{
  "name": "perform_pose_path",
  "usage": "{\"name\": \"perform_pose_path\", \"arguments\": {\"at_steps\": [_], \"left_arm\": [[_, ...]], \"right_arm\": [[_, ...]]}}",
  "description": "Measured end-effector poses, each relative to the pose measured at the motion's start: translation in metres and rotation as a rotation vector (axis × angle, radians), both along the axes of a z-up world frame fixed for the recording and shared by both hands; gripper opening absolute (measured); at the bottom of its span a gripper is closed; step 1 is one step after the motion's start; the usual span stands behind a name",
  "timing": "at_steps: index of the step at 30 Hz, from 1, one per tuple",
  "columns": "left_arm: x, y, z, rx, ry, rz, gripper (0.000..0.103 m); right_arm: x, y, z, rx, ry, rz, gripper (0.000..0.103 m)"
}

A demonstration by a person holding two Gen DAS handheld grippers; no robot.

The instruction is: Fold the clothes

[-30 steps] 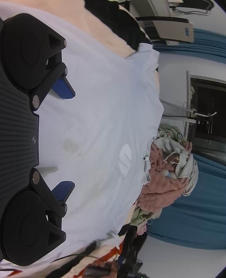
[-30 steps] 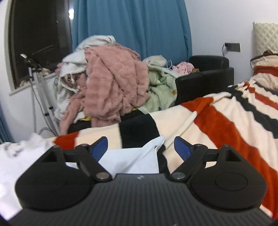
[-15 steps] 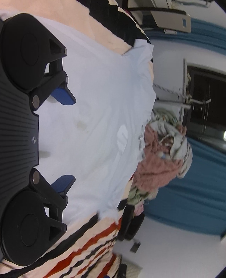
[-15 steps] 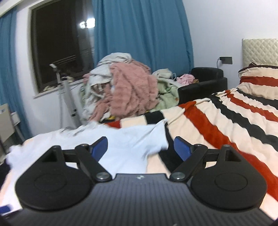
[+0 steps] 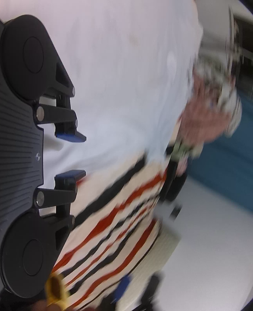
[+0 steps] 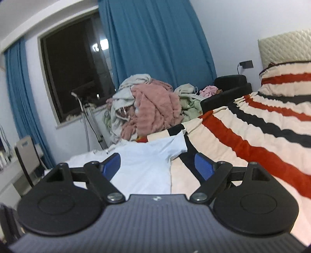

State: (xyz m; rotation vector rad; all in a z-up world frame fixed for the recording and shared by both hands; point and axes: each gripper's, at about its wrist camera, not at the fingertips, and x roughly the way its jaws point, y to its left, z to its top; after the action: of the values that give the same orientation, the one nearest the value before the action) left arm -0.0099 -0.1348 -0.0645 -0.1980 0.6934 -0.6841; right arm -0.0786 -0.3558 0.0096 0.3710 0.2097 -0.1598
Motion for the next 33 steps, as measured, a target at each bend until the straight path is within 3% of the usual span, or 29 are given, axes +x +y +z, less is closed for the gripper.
{"name": "perform_pose_path", "arguments": {"at_steps": [6,9,10,15,17,19,20,26,30,33], "left_arm": [[-0.028,-0.078,-0.027,0.085,-0.047,-0.239,0.027],[-0.043,-0.105,-0.045,0.146,-0.082,-0.326,0.038],[-0.045,-0.108,-0.047,0.159,-0.094,-0.326,0.043],[-0.054,-0.119,-0.059,0.225,-0.154,-0.323,0.041],[-0.058,-0.123,-0.064,0.251,-0.178,-0.321,0.005],[-0.061,-0.128,-0.069,0.277,-0.201,-0.320,0.002],[-0.063,-0.130,-0.070,0.286,-0.211,-0.320,0.002],[-0.057,-0.138,-0.054,0.172,-0.140,-0.400,0.001],[-0.058,-0.147,-0.060,0.209,-0.125,-0.416,0.002],[-0.054,-0.143,-0.060,0.213,-0.117,-0.395,0.018]], "right_arm": [[-0.003,-0.015,-0.009,0.032,-0.023,-0.012,0.085],[-0.004,-0.021,-0.014,0.069,-0.020,-0.011,0.085],[-0.004,-0.023,-0.015,0.083,-0.019,-0.011,0.085],[-0.005,-0.033,-0.021,0.141,-0.025,-0.024,0.085],[-0.007,-0.035,-0.022,0.155,-0.036,-0.036,0.085],[-0.008,-0.036,-0.023,0.165,-0.041,-0.038,0.085],[-0.007,-0.036,-0.022,0.166,-0.042,-0.037,0.085],[-0.011,-0.035,-0.020,0.164,-0.076,-0.028,0.085],[-0.008,-0.032,-0.019,0.140,-0.070,-0.008,0.086],[-0.005,-0.028,-0.020,0.121,-0.051,0.003,0.086]]}}
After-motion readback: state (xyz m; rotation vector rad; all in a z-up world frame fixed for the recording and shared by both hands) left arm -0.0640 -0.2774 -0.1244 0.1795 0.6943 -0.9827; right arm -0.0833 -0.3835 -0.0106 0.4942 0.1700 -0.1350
